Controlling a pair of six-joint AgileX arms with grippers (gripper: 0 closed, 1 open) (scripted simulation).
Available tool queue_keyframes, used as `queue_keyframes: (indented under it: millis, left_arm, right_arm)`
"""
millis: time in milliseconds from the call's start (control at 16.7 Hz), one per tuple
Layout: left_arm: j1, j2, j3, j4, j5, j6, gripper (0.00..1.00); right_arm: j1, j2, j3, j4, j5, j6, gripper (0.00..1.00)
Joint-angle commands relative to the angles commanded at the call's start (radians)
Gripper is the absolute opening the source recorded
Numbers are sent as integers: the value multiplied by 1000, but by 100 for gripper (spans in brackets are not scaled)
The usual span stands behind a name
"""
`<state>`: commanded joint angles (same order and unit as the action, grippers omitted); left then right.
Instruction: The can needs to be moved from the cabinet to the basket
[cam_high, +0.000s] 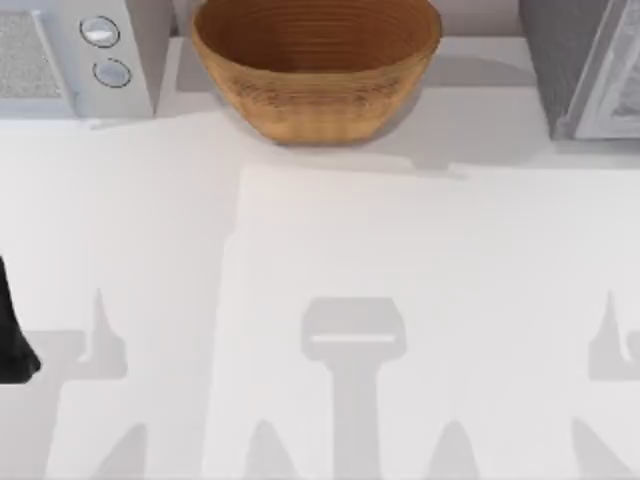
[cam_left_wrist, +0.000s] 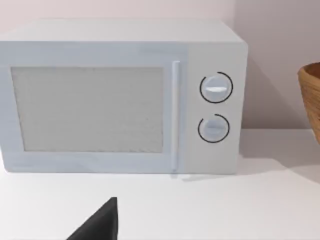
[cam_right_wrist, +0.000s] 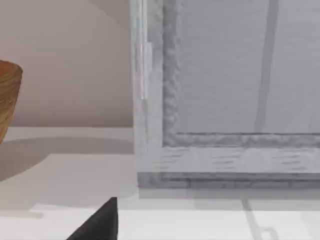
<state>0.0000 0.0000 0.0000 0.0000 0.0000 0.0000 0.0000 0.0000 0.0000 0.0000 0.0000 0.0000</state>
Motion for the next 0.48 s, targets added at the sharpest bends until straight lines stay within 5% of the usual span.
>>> queue_keyframes:
  millis: [480]
  left_arm:
    - [0, 0, 0, 0, 0, 0, 100]
  right_arm:
    - [32, 183, 224, -46, 25, 8, 100]
